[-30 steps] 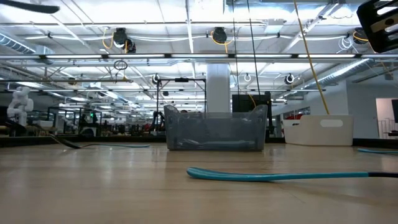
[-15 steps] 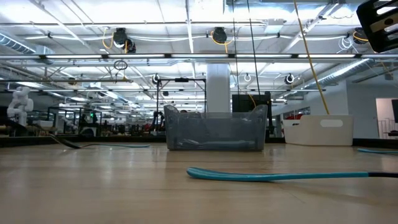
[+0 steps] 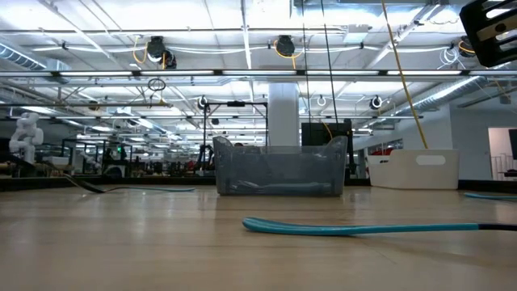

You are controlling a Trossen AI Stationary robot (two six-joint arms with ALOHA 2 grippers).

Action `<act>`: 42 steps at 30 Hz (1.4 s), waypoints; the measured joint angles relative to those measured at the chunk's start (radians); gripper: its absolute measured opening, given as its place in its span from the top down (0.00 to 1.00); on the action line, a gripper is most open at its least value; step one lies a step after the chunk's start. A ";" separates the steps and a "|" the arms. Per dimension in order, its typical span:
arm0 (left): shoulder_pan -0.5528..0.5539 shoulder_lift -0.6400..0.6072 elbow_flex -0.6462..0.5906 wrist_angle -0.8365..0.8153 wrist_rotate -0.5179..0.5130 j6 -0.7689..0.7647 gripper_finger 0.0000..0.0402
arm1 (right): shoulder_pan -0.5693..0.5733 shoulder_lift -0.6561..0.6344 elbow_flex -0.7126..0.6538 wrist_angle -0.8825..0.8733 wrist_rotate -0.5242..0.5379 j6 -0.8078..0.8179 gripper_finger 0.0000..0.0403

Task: Sort silverware by color (type)
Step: Put the bottom left dark blue spoon into the blue bin, then put the center dark blue spoon into the blue bin

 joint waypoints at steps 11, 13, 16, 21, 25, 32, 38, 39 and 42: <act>-0.004 0.027 0.000 0.006 0.012 -0.002 0.99 | 0.000 0.000 0.000 0.000 0.000 0.000 0.81; 0.000 0.037 0.000 0.004 0.012 -0.002 0.99 | 0.000 0.000 0.000 0.000 0.000 0.000 0.81; 0.000 0.063 0.000 0.004 0.012 0.000 0.99 | 0.000 0.000 0.000 0.000 0.000 0.000 0.81; 0.001 0.092 0.000 0.001 0.013 -0.002 0.99 | 0.000 0.000 0.000 0.000 0.000 0.000 0.81; 0.021 0.093 0.000 -0.003 0.064 -0.007 0.98 | 0.000 0.000 0.000 0.000 0.000 0.000 0.81; 0.041 0.093 0.000 -0.006 0.098 -0.012 0.85 | 0.000 0.000 0.000 0.000 0.000 0.001 0.81; 0.055 0.092 0.000 -0.009 0.098 -0.009 0.77 | 0.000 0.000 0.000 0.000 0.000 0.000 0.81; 0.057 0.090 0.000 -0.013 0.098 -0.007 0.77 | 0.000 0.000 0.000 0.000 0.000 0.001 0.81; 0.071 0.087 0.020 -0.045 0.095 -0.006 0.77 | 0.000 0.000 0.000 0.000 0.000 0.001 0.81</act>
